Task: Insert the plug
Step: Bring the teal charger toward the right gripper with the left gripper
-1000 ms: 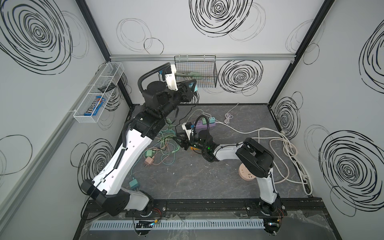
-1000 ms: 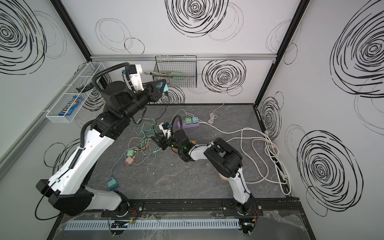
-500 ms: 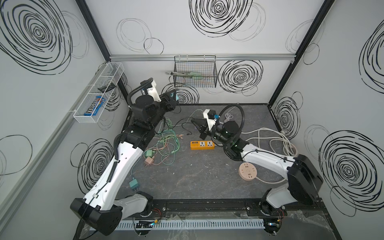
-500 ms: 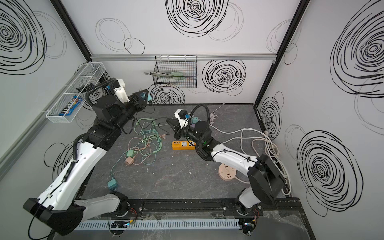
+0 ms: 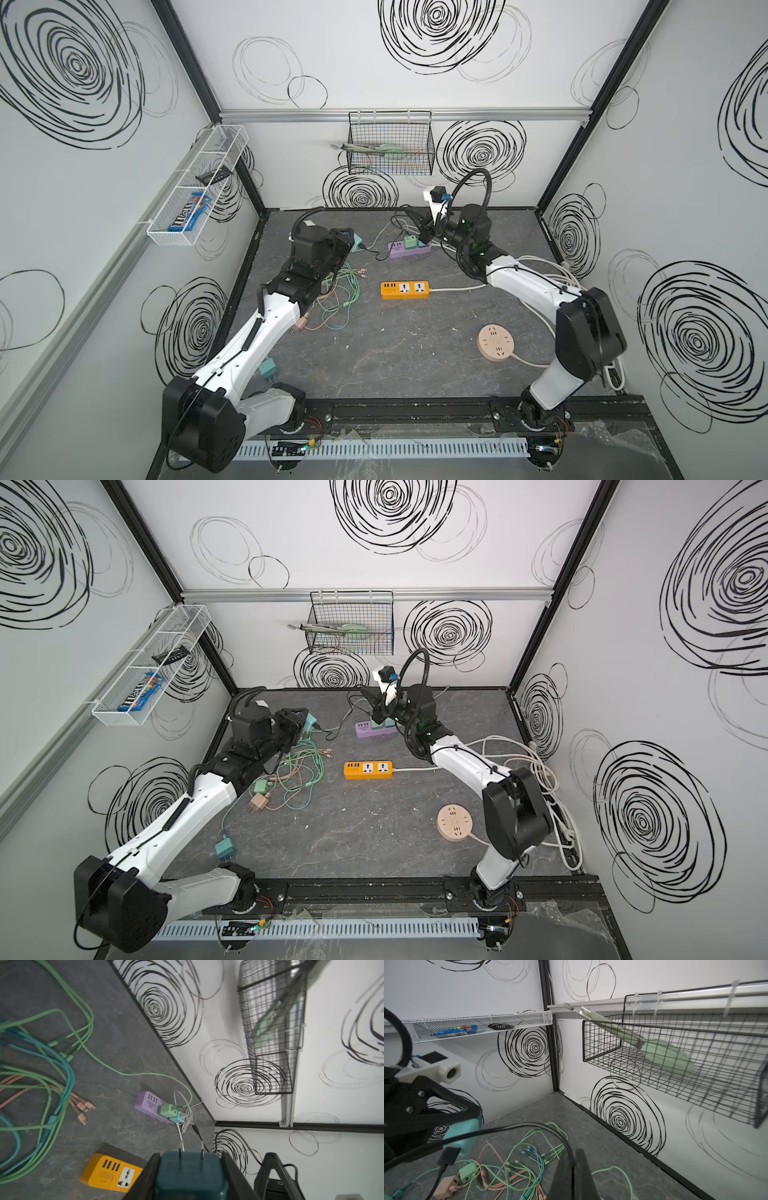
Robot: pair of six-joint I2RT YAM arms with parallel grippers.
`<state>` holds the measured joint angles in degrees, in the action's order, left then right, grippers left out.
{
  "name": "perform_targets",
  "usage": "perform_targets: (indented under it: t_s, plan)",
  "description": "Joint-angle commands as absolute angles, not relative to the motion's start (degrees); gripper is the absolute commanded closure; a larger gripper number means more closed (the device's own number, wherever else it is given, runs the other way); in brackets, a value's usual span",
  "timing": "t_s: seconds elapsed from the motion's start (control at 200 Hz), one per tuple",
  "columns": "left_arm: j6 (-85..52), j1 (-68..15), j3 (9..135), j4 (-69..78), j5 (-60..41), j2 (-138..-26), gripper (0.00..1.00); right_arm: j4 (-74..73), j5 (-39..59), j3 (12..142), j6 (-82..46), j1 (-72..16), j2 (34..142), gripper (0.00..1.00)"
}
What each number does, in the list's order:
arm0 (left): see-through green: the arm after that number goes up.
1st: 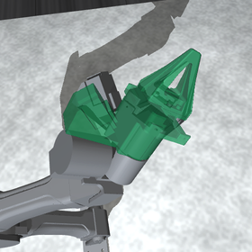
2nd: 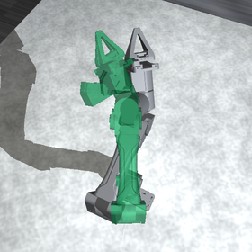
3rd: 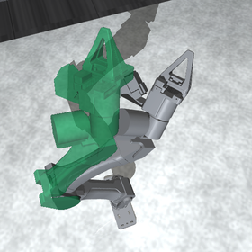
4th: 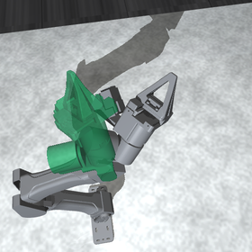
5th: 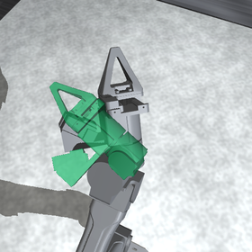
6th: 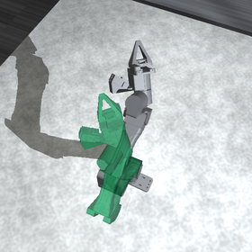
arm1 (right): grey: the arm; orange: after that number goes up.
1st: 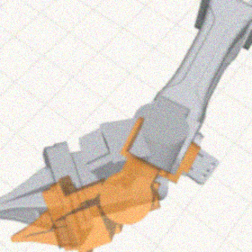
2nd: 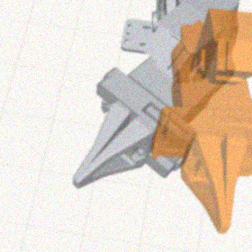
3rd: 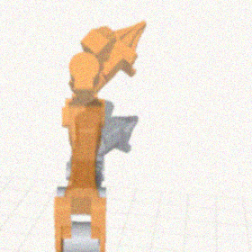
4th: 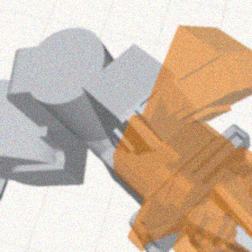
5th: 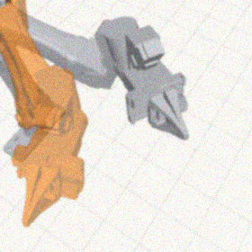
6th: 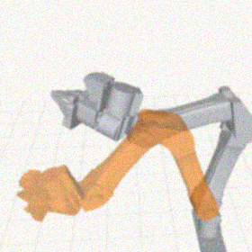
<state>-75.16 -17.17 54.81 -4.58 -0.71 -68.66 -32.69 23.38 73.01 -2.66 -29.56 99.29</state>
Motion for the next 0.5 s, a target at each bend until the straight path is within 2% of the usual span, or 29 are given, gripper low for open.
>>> perform_targets:
  t_s: [0.0, 0.16, 0.2, 0.265, 0.305, 0.44, 0.495]
  plan:
    - [-89.3, -17.0, 50.6, -1.5, -2.9, -69.0, 1.00, -36.8, 29.0, 83.8, -2.8, -30.5, 108.4, 1.00]
    - [-94.3, -17.2, 49.2, -1.2, -4.4, -72.3, 1.00, -30.2, 29.5, 103.1, 1.0, -33.2, 125.7, 0.99]
    - [-95.8, -17.2, 49.2, -0.1, -5.6, -73.8, 1.00, -26.6, 27.4, 106.7, 2.7, -33.7, 129.0, 0.84]
    - [-98.0, -17.0, 49.5, 2.4, -8.7, -76.8, 1.00, -20.3, 24.5, 110.7, 4.9, -34.1, 132.7, 0.48]
    - [-99.0, -16.7, 50.1, 3.7, -10.6, -78.9, 1.00, -16.9, 23.3, 111.4, 5.9, -34.1, 133.4, 0.34]
    - [-100.4, -15.9, 53.5, 4.7, -14.0, -85.0, 1.00, -5.1, 21.0, 109.0, 10.8, -32.7, 130.3, 0.18]
    - [-100.9, -16.0, 54.7, 5.0, -14.0, -86.3, 1.00, -2.3, 21.5, 105.7, 13.0, -31.9, 127.4, 0.16]
